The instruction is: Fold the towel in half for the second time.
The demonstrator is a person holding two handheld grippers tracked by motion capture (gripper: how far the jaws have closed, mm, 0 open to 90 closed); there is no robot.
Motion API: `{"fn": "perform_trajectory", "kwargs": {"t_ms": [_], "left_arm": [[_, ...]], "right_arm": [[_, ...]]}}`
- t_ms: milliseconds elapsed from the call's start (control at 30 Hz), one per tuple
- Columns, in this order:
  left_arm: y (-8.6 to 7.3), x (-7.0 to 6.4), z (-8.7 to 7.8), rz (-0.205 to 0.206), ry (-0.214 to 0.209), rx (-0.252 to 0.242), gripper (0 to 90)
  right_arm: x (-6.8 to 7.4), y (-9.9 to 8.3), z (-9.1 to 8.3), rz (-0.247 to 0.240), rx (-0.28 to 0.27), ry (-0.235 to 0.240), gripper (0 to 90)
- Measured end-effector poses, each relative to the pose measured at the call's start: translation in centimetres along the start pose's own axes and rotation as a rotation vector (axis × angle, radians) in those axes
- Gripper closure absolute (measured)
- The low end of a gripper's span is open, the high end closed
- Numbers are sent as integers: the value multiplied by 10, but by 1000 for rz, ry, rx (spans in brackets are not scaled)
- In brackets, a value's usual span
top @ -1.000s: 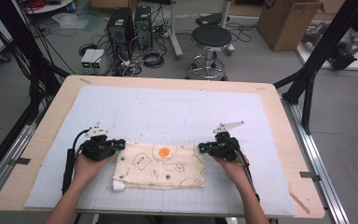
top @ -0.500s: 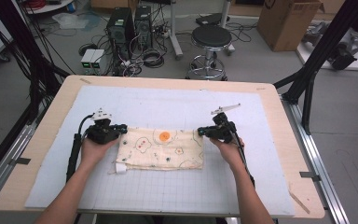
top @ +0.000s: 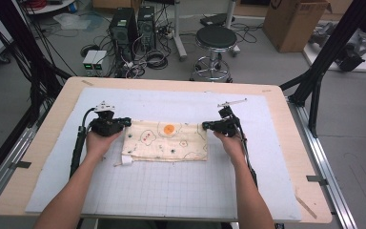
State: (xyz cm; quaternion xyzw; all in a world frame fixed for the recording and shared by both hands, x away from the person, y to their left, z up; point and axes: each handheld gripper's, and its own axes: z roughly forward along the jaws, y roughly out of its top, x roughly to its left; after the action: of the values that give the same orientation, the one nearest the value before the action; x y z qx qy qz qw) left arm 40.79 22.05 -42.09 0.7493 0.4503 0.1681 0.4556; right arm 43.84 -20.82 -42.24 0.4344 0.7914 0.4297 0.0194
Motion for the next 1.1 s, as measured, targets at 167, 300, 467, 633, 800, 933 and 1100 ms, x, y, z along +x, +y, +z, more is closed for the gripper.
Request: {"fn": "perform_trajectory", "kwargs": {"t_ms": [167, 300, 467, 633, 800, 933, 1100], "left_arm": [[0, -2, -2, -8, 2, -14, 832], [-1, -6, -4, 8, 3, -30, 832], [-5, -7, -11, 34, -4, -27, 832], [-11, -9, -15, 56, -10, -38, 831], [-16, -10, -20, 56, -21, -63, 829], [-17, -12, -23, 66, -30, -72, 828], [-21, -14, -29, 74, -39, -89, 826]], "right_arm": [[3, 1, -5, -6, -16, 12, 849], [6, 0, -9, -4, -19, 17, 849], [10, -1, -12, -11, -28, 35, 849], [17, -1, -14, -40, -12, 30, 849], [21, 0, -20, -50, -21, 33, 849], [23, 0, -22, -51, -29, 44, 849], [28, -1, -25, -70, -32, 60, 848]]}}
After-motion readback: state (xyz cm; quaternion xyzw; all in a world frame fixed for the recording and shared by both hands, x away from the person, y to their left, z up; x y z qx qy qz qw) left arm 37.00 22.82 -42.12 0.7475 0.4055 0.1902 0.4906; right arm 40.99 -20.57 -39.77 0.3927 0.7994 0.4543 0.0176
